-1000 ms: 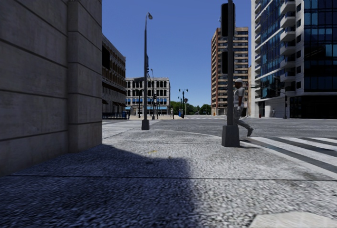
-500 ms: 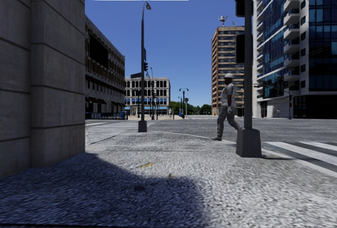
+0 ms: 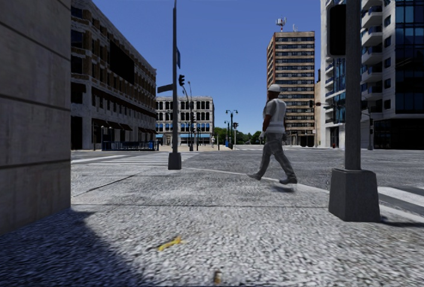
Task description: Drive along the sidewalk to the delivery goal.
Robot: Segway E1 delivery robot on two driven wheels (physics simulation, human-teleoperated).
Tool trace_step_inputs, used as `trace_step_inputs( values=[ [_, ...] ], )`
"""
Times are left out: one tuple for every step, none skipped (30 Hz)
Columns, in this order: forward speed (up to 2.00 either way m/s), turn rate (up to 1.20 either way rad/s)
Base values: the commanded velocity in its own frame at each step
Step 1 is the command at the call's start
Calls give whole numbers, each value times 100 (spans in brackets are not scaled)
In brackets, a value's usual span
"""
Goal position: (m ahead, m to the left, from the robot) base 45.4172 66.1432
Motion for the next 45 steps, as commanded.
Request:
trace_step_inputs(
  values=[
    [200, 0],
    [200, 0],
    [200, 0],
    [200, 0],
    [200, 0],
    [200, 0],
    [200, 0],
    [200, 0],
    [200, 0],
    [200, 0],
    [200, 0],
    [200, 0],
    [200, 0],
    [200, 0],
    [200, 0],
    [200, 0],
    [200, 0],
    [200, 0],
    [200, 0],
    [200, 0],
    [200, 0],
    [200, 0],
    [200, 0],
    [200, 0],
    [200, 0],
    [200, 0],
    [200, 0],
    [183, 0],
    [183, 0],
    [171, 0],
    [164, 0],
    [151, 0],
    [142, 0],
    [142, 0],
    [138, 0],
    [137, 0],
    [137, 0],
    [137, 0],
    [137, 0],
    [137, 0],
    [137, 0],
    [137, 11],
    [137, 11],
    [137, 34],
    [137, 58]
  ],
)
